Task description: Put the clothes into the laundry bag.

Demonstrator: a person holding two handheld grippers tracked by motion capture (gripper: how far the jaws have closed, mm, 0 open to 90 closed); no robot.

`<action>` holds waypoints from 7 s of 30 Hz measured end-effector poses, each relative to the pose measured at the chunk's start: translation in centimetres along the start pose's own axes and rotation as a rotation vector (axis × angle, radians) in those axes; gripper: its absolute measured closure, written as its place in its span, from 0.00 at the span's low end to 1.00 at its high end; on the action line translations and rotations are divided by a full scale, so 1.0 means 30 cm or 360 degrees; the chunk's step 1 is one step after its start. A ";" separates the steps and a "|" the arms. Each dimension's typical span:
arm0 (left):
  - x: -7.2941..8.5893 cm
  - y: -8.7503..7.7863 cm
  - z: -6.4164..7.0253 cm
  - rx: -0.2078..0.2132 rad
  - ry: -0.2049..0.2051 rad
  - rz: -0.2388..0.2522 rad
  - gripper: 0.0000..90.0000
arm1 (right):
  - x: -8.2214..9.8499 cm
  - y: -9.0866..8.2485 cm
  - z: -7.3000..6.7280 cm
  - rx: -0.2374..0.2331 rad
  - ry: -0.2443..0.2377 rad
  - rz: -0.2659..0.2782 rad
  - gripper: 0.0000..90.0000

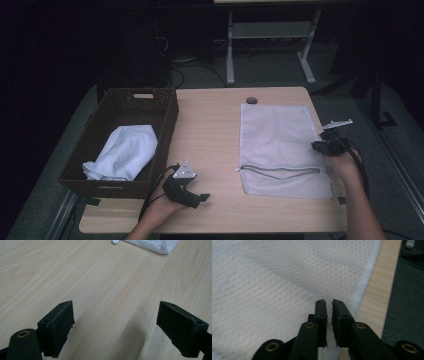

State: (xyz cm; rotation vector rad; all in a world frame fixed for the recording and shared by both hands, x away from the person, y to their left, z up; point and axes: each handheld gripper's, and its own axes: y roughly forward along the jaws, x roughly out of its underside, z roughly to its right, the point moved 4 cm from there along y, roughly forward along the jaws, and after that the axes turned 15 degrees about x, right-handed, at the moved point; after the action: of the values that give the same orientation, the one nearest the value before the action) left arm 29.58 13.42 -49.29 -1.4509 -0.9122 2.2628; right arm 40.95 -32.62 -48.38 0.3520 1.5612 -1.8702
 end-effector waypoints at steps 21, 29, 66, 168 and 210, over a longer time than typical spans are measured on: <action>-0.003 0.007 0.012 0.0014 0.0007 -0.0006 0.16 | 0.022 -0.216 -0.177 -0.0302 -0.0097 0.0269 0.36; -0.002 0.009 0.013 0.0021 0.0011 -0.0010 0.16 | 0.083 -0.323 -0.252 -0.0352 -0.0187 0.0367 0.31; -0.155 -0.056 0.058 0.0078 0.0068 -0.0043 0.16 | 0.209 -0.338 -0.461 -0.0610 -0.0307 0.0447 0.23; 0.089 -0.583 -0.620 -0.0603 -0.0623 -0.0430 0.11 | 0.220 -0.303 -0.440 -0.0583 -0.0271 0.0415 0.18; 0.068 -0.630 -0.585 -0.0415 -0.0703 -0.0366 0.76 | 0.219 -0.302 -0.441 -0.0582 -0.0281 0.0420 0.18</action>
State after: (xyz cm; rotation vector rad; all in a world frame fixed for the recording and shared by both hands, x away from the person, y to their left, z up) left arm 42.76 34.90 -43.43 -0.8776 -1.4690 2.3918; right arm 27.56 -21.60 -48.60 0.2087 1.6089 -1.3463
